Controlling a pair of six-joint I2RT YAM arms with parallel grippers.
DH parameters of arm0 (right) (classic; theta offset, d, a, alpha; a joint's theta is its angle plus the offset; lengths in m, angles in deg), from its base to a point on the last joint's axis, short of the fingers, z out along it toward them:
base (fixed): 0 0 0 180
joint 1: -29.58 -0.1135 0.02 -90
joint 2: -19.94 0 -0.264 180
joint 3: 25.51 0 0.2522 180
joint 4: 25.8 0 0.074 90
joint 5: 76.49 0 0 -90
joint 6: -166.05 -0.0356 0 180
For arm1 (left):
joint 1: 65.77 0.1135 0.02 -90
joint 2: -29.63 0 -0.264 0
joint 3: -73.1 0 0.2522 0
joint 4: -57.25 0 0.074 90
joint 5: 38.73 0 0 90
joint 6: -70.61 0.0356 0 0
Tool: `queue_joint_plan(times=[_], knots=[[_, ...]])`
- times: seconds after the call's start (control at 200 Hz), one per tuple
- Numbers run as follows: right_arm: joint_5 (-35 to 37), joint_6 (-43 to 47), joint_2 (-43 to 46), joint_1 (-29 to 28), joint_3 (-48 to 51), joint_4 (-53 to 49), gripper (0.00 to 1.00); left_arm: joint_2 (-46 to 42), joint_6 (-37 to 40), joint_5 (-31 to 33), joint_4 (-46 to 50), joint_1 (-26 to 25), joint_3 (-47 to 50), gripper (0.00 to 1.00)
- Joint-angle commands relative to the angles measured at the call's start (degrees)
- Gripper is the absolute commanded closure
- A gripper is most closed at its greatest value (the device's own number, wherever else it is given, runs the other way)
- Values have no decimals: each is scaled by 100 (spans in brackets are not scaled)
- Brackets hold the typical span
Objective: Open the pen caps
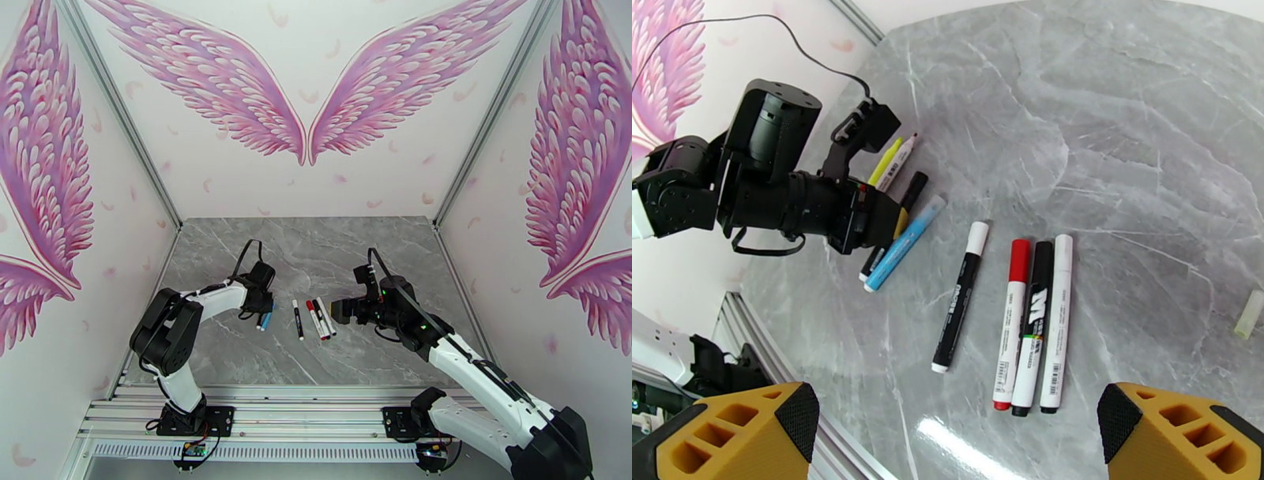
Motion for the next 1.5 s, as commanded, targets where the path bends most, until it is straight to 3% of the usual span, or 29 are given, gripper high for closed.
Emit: queue_joint_plan(times=[0.0, 0.335, 0.575, 0.77, 0.98, 1.154, 1.494], knots=[[87, -23, 15, -60, -143, -66, 0, 191, -187, -279, -98, -183, -222, 86], [155, -35, 105, -82, -38, -58, 0, 297, -1006, -552, 167, -728, -713, 86], [67, -59, 81, -84, -18, -52, 0, 68, -806, -679, 153, -733, -791, 86], [-83, -682, -69, -90, -8, 153, 8, -509, -112, -1382, -143, -474, -562, 86], [-123, -1948, -447, -77, -53, 727, 20, -1237, 432, -2738, -658, -173, -142, 86], [-277, -2503, -903, -75, -231, 1279, 26, -1515, 754, -3609, -855, -183, -31, 86], [-329, -2795, -1555, -98, -622, 1803, 30, -1665, 833, -4149, -1063, -626, -76, 86]])
